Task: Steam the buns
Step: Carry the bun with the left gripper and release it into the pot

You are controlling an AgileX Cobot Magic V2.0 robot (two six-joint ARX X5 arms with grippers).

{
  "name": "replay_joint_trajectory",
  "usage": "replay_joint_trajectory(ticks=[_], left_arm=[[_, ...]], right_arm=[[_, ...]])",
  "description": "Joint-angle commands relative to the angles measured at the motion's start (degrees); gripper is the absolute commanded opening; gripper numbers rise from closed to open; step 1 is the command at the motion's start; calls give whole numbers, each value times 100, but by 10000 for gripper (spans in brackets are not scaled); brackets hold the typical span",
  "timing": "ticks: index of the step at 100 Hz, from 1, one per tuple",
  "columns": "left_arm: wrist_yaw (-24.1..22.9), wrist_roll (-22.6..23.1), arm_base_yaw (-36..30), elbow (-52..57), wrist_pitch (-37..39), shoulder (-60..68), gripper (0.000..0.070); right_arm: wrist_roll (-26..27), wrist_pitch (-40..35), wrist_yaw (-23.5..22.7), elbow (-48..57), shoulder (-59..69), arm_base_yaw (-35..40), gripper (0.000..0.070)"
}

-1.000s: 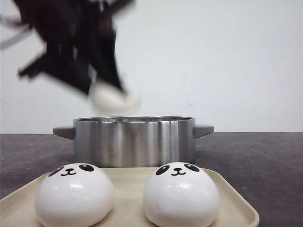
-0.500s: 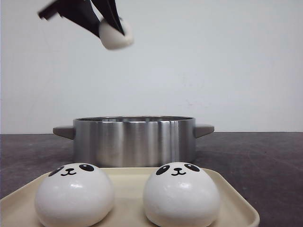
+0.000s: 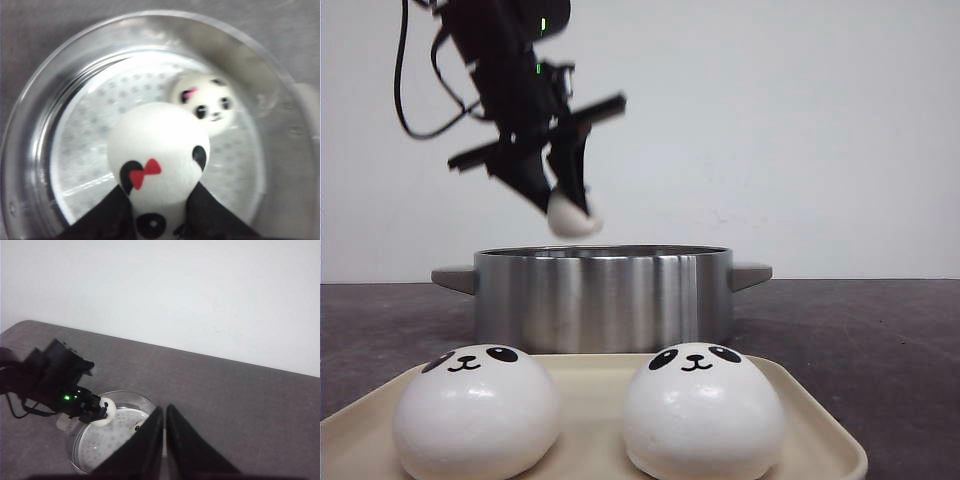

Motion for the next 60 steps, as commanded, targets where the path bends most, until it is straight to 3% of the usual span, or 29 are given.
replay_joint_trajectory(ticks=[1, 28, 60], left_arm=[[-9, 83, -4, 142, 85, 229, 11], [44, 81, 61, 144, 514, 710, 11], [37, 79, 87, 146, 494, 1038, 28]], right_arm=[[109, -426, 28, 42, 61, 79, 1], [417, -426, 24, -258, 55, 81, 1], [870, -426, 17, -769, 57, 81, 1]])
